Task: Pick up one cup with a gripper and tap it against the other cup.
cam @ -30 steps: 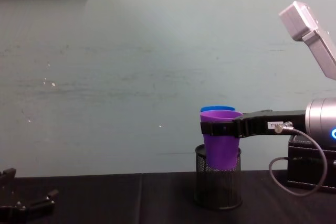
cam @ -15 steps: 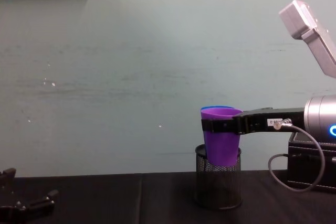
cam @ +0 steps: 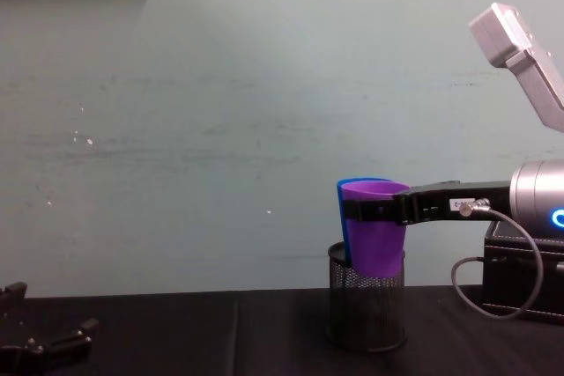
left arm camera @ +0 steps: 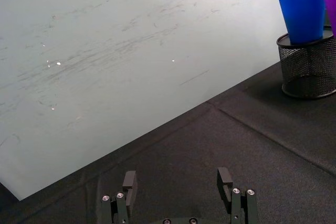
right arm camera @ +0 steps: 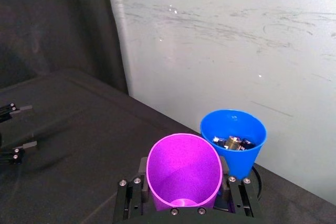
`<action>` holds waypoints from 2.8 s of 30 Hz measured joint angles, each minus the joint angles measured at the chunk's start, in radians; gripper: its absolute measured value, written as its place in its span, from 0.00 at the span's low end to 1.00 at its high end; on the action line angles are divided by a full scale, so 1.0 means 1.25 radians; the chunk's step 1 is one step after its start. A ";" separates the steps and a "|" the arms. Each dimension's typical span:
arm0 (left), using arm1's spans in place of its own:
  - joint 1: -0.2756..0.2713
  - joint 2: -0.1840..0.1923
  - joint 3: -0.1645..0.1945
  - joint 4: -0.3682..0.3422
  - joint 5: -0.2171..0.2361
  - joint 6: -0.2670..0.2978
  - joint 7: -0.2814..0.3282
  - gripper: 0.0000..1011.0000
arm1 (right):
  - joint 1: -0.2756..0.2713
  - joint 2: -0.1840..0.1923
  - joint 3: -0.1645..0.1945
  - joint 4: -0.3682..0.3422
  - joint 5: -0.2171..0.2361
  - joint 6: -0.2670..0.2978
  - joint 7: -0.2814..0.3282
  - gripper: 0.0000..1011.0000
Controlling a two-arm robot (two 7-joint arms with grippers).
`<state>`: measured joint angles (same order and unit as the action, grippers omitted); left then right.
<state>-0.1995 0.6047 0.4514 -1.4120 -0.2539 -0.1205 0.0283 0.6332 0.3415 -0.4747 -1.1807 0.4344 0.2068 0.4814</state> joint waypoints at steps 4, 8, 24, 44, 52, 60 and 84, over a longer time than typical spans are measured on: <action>0.000 0.000 0.000 0.000 0.000 0.000 0.000 0.99 | 0.004 -0.003 0.001 0.007 -0.001 -0.001 0.000 0.73; 0.000 0.000 0.000 0.000 0.000 0.000 0.000 0.99 | 0.006 -0.006 0.002 0.012 -0.003 -0.002 0.001 0.73; 0.000 0.000 0.000 0.000 0.000 0.000 0.000 0.99 | 0.012 -0.014 0.007 0.019 -0.006 -0.005 0.001 0.73; 0.000 0.000 0.000 0.000 0.000 0.000 0.000 0.99 | 0.020 -0.020 0.007 0.033 -0.008 -0.009 0.005 0.73; 0.000 0.000 0.000 0.000 0.000 0.000 0.000 0.99 | 0.019 -0.019 0.007 0.032 -0.008 -0.009 0.005 0.73; 0.000 0.000 0.000 0.000 0.000 0.000 0.000 0.99 | 0.019 -0.019 0.007 0.031 -0.007 -0.008 0.005 0.73; 0.000 0.000 0.000 0.000 0.000 0.000 0.000 0.99 | 0.018 -0.019 0.007 0.031 -0.007 -0.008 0.005 0.73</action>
<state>-0.1995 0.6047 0.4514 -1.4120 -0.2539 -0.1205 0.0283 0.6562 0.3179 -0.4658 -1.1422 0.4254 0.1963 0.4876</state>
